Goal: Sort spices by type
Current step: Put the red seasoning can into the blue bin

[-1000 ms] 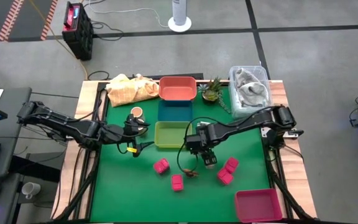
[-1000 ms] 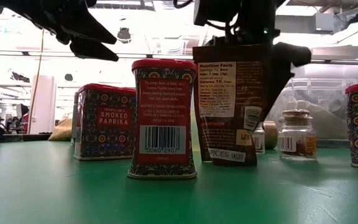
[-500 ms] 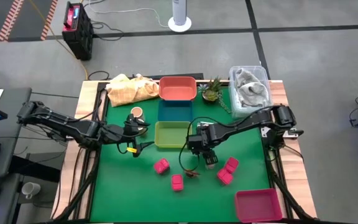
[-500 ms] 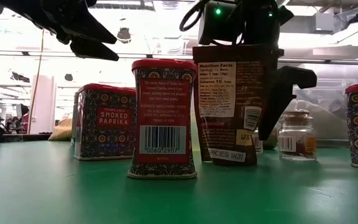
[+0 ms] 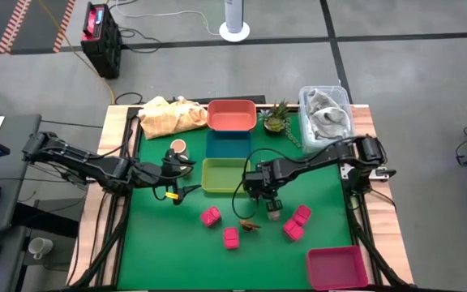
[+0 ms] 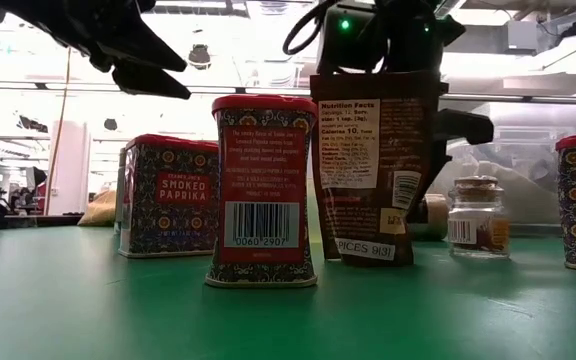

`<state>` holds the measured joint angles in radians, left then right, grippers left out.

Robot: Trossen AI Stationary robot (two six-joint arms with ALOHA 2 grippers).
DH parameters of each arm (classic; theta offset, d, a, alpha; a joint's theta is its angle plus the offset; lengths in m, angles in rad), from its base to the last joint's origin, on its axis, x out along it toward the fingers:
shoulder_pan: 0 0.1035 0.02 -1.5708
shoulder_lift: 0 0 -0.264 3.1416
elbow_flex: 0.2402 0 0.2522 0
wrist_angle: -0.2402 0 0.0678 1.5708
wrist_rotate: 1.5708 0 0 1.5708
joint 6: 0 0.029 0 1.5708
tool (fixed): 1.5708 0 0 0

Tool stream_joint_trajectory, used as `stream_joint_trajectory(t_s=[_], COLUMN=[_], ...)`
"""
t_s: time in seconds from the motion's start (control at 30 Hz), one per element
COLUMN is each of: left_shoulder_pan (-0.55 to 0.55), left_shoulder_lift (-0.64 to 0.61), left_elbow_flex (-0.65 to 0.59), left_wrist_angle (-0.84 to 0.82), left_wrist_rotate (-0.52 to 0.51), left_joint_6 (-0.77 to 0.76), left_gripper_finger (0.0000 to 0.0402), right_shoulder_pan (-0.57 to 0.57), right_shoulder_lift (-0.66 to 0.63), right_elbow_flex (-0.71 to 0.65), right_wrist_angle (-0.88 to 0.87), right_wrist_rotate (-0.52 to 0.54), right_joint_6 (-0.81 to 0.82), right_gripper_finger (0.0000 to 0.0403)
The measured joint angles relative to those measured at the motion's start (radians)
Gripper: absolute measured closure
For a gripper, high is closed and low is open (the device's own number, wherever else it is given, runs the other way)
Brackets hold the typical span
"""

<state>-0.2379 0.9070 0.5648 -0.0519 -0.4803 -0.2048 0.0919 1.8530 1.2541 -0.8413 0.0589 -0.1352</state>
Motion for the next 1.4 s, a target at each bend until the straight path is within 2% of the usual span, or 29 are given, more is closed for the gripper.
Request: stream_joint_trajectory(t_s=[0.17,0.3,0.43,0.57,0.93,1.13,1.4], left_shoulder_pan=[0.000,0.000,0.000,-0.003,-0.003,-0.003,-0.003], left_shoulder_lift=[0.000,0.000,0.000,0.000,0.000,0.000,0.000], left_elbow_flex=[0.000,0.000,0.000,0.000,0.000,0.000,0.000], left_wrist_angle=[-0.018,-0.020,-0.018,-0.046,-0.042,-0.049,-0.046], left_wrist_rotate=[0.000,0.000,0.000,0.000,0.000,0.009,0.023], left_joint_6=[-0.001,-0.001,0.001,-0.014,0.012,0.025,0.028], left_gripper_finger=[0.0013,0.0013,0.0013,0.0013,0.0013,0.0013,0.0013], right_shoulder_pan=[-0.009,-0.007,-0.007,-0.007,0.095,0.170,0.311], right_shoulder_lift=[0.000,0.000,-0.021,-0.028,-0.034,-0.105,-0.183], right_elbow_flex=[0.014,0.069,0.101,0.146,0.182,0.182,0.182], right_wrist_angle=[-0.091,-0.190,-0.205,-0.296,-0.482,-0.510,-0.651], right_wrist_rotate=[-0.038,-0.038,-0.038,-0.060,-0.073,-0.072,-0.059], right_joint_6=[0.042,0.104,0.115,0.176,0.415,0.450,0.482], right_gripper_finger=[0.0294,0.0238,0.0174,0.0138,0.0131,0.0131,0.0127])
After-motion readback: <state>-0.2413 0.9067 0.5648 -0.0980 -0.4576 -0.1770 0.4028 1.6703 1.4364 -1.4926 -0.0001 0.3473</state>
